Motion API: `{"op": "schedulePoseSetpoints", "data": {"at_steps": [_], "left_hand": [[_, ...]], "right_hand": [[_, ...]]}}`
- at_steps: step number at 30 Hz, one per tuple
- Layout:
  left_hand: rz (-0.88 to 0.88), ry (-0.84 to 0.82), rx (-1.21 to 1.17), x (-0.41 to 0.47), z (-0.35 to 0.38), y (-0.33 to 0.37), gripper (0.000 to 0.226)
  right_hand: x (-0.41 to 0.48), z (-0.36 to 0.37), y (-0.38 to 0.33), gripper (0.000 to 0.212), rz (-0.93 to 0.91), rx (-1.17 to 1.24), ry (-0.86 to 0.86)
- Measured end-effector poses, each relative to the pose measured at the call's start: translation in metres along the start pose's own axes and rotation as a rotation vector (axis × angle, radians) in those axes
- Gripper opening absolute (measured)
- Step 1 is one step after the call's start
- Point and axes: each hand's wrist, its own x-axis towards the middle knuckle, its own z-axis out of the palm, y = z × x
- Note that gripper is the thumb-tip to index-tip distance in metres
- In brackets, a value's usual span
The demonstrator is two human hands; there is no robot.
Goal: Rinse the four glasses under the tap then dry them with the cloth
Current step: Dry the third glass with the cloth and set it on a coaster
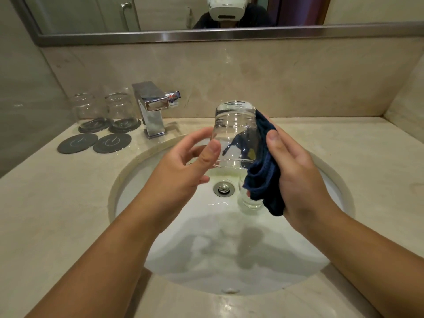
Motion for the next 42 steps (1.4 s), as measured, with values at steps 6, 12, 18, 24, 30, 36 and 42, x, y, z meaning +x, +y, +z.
{"op": "schedulePoseSetpoints", "data": {"at_steps": [6,12,18,24,30,36,42], "left_hand": [[0.007,0.020,-0.011,0.0015,0.0020,-0.0027,0.043],[-0.005,0.053,0.068,-0.0015,0.0057,-0.0009,0.045],[-0.118,-0.090,-0.185,-0.0017,0.0025,-0.0014,0.053],[-0.055,0.011,0.001,0.0006,0.0041,-0.0026,0.050],[-0.055,0.034,0.013,0.0001,0.0068,-0.0045,0.048],[-0.111,0.005,-0.080,-0.0017,0.0053,-0.0012,0.055],[-0.171,-0.073,-0.204,-0.0034,0.0072,0.0009,0.071]], "right_hand": [[-0.0040,0.0013,-0.0016,0.040,-0.130,-0.231,-0.015],[-0.0050,0.0036,0.0020,0.041,-0.157,-0.324,-0.036],[-0.0010,0.0032,-0.0014,0.036,0.061,0.074,-0.043],[0.0002,0.0010,0.0010,0.036,0.030,-0.008,-0.013],[-0.0052,0.0030,0.0006,0.041,-0.085,-0.267,-0.045],[-0.0019,0.0022,-0.0003,0.039,-0.028,-0.160,-0.043],[0.0008,0.0006,0.0011,0.034,0.147,0.081,-0.048]]}}
